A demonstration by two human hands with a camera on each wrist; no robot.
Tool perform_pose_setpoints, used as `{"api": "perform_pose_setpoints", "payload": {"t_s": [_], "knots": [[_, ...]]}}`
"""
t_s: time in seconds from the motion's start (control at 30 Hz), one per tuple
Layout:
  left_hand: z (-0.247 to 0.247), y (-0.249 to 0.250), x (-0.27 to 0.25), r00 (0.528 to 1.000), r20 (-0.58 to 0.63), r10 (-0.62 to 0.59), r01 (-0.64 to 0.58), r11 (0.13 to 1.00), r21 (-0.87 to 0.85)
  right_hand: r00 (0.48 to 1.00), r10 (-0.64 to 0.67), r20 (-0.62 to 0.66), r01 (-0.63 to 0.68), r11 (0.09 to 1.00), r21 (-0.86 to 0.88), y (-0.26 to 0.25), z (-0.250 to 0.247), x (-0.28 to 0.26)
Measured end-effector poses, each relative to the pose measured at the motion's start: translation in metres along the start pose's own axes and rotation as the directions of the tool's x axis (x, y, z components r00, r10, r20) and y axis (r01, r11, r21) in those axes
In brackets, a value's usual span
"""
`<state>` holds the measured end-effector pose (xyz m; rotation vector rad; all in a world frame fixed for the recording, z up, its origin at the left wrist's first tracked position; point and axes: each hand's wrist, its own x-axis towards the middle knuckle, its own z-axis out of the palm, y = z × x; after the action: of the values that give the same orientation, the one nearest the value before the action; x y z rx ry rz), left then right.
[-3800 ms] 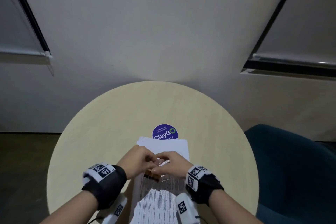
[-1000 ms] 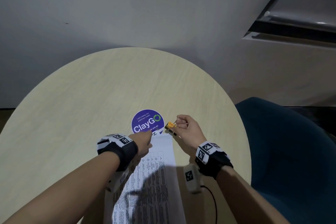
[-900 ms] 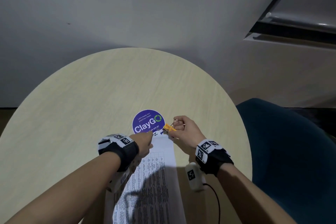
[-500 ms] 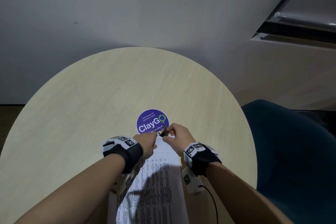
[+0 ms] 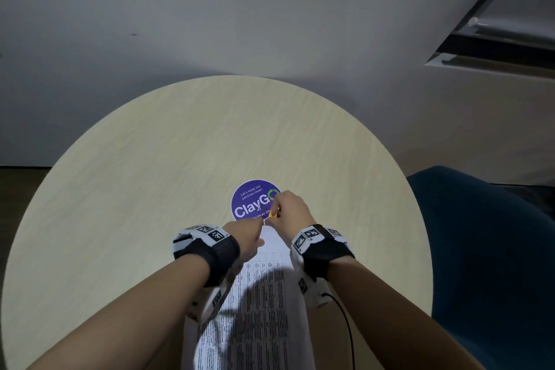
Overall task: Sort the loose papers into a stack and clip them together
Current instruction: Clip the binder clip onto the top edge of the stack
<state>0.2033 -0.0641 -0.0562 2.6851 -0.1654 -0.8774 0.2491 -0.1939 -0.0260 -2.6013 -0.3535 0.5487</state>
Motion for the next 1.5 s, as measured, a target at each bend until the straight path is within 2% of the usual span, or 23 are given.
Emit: {"api": "perform_pose_setpoints", "payload": {"t_s": [0.07, 0.17, 0.27, 0.33, 0.47, 0.53, 0.63, 0.7, 0.73, 0.8, 0.9, 0.97, 1.03, 1.1, 1.23, 1.33, 1.4, 1.5], "knots": [[0.001, -0.002, 0.001, 1.000, -0.014, 0.002, -0.003, 1.000, -0.026, 0.993, 0.094, -0.067, -0.084, 0.987, 0.139, 0.002, -0.003, -0.001], [0.002, -0.002, 0.000, 1.000, -0.021, -0.014, 0.013, 0.999, -0.039, 0.983, 0.147, -0.114, -0.115, 0.961, 0.250, 0.010, -0.004, -0.002], [0.002, -0.002, 0.000, 0.997, -0.047, -0.068, 0.059, 0.982, -0.181, 0.975, 0.196, -0.106, -0.150, 0.930, 0.337, 0.023, -0.003, 0.000], [-0.001, -0.003, 0.000, 0.997, -0.048, -0.066, 0.053, 0.972, -0.229, 0.982, 0.176, -0.071, -0.145, 0.934, 0.325, 0.027, -0.002, 0.000], [-0.002, -0.004, 0.001, 0.999, -0.050, -0.023, 0.012, 0.979, -0.206, 0.987, 0.155, -0.033, -0.141, 0.952, 0.272, 0.030, 0.002, 0.002], [-0.002, -0.005, 0.001, 0.999, -0.046, -0.017, 0.007, 0.978, -0.207, 0.992, 0.120, -0.042, -0.112, 0.981, 0.158, 0.031, 0.005, 0.003], [0.000, -0.007, 0.003, 0.999, -0.036, -0.014, 0.006, 0.979, -0.203, 0.994, -0.061, -0.089, 0.055, 0.996, -0.075, 0.030, 0.006, 0.002], [0.000, -0.008, 0.003, 0.999, -0.039, -0.014, 0.006, 0.979, -0.205, 0.984, -0.181, -0.006, 0.177, 0.971, -0.159, 0.026, 0.006, 0.005], [0.001, -0.008, 0.003, 0.999, -0.040, -0.016, 0.007, 0.977, -0.213, 0.979, -0.199, 0.041, 0.204, 0.961, -0.186, 0.022, 0.005, 0.007], [0.001, -0.008, 0.002, 0.998, -0.049, -0.028, 0.015, 0.971, -0.238, 0.986, -0.163, 0.032, 0.166, 0.976, -0.143, 0.016, 0.003, 0.011], [0.003, -0.010, 0.003, 0.995, -0.078, -0.054, 0.027, 0.950, -0.312, 0.991, -0.019, -0.135, 0.039, 0.989, 0.146, 0.019, 0.001, 0.017], [0.004, -0.013, 0.003, 0.995, -0.084, -0.057, 0.027, 0.945, -0.325, 0.996, -0.025, -0.080, 0.043, 0.970, 0.241, 0.019, -0.004, 0.016], [0.003, -0.015, 0.004, 0.998, -0.062, -0.027, 0.007, 0.952, -0.305, 0.995, -0.083, 0.062, 0.063, 0.960, 0.273, 0.017, -0.006, 0.014], [0.001, -0.015, 0.005, 0.999, -0.040, 0.008, -0.020, 0.953, -0.301, 0.988, -0.108, 0.107, 0.071, 0.951, 0.302, 0.015, -0.006, 0.011], [0.002, -0.017, 0.008, 0.996, -0.088, -0.003, -0.033, 0.917, -0.397, 0.993, -0.106, 0.056, 0.086, 0.955, 0.283, 0.009, -0.003, 0.003], [0.003, -0.019, 0.007, 0.990, -0.137, -0.021, -0.039, 0.908, -0.417, 0.990, -0.067, 0.122, 0.017, 0.928, 0.373, 0.008, -0.005, -0.008], [0.002, -0.019, 0.007, 0.989, -0.149, -0.026, -0.039, 0.906, -0.422, 0.978, -0.120, 0.169, 0.067, 0.954, 0.292, 0.012, -0.005, -0.011], [0.001, -0.017, 0.007, 0.989, -0.149, -0.023, -0.040, 0.910, -0.412, 0.976, -0.183, 0.117, 0.168, 0.978, 0.127, 0.013, -0.005, -0.010]]}}
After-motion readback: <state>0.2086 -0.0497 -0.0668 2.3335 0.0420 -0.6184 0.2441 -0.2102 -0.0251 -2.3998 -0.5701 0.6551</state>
